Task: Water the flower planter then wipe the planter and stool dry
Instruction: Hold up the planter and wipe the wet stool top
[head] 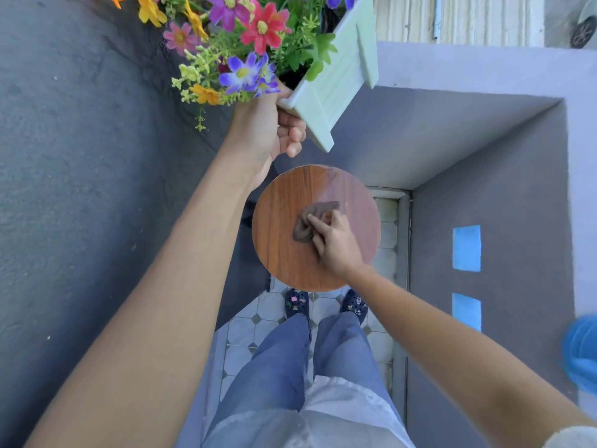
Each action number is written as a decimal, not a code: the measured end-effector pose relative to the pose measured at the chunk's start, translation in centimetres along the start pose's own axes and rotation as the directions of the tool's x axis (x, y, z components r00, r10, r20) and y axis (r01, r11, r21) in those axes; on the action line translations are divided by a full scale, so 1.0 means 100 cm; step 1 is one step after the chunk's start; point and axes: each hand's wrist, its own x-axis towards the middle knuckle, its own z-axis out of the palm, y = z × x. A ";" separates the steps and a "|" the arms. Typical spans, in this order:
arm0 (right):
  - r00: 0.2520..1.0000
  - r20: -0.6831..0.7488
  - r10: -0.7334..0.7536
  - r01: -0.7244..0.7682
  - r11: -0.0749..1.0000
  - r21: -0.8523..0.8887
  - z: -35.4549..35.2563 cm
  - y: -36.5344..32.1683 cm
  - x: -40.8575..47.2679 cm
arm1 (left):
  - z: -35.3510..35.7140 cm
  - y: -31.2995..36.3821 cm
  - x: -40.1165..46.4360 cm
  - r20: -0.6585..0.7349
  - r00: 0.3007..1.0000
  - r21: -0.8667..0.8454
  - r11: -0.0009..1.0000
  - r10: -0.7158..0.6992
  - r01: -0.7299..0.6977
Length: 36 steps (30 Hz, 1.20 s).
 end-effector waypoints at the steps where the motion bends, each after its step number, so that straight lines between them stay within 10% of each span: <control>1: 0.997 0.055 -0.059 0.060 0.998 -0.012 0.011 -0.011 -0.010 | 0.000 0.000 0.001 -0.001 1.000 0.005 1.000 0.005 -0.005; 8: 0.930 0.209 -0.302 0.310 0.951 -0.002 0.026 -0.049 0.030 | 0.002 0.001 0.005 0.002 1.000 0.000 1.000 0.012 -0.012; 11: 1.000 -0.023 0.012 -0.010 0.998 0.061 0.006 -0.025 0.084 | 0.002 0.002 0.006 -0.002 1.000 -0.004 1.000 0.004 -0.004; 15: 0.892 -0.205 0.402 -0.360 0.908 0.215 -0.016 -0.010 0.109 | 0.003 0.005 0.006 -0.016 1.000 -0.012 1.000 -0.018 0.017; 20: 0.995 -0.008 0.096 -0.095 0.992 0.080 0.022 -0.058 0.059 | 0.004 0.004 0.011 -0.014 1.000 -0.011 1.000 -0.017 0.017; 25: 0.942 0.240 -0.235 0.245 0.969 -0.012 0.043 -0.080 0.029 | 0.006 0.006 0.016 -0.009 1.000 -0.011 1.000 -0.002 0.002; 33: 0.924 -0.143 0.355 -0.333 0.930 0.156 -0.008 -0.028 0.124 | 0.005 0.006 0.018 -0.027 0.999 -0.012 0.999 -0.032 0.032; 36: 0.978 -0.060 0.199 -0.196 0.979 0.062 0.008 -0.050 0.102 | 0.004 0.006 0.020 -0.026 0.999 -0.006 0.999 -0.034 0.034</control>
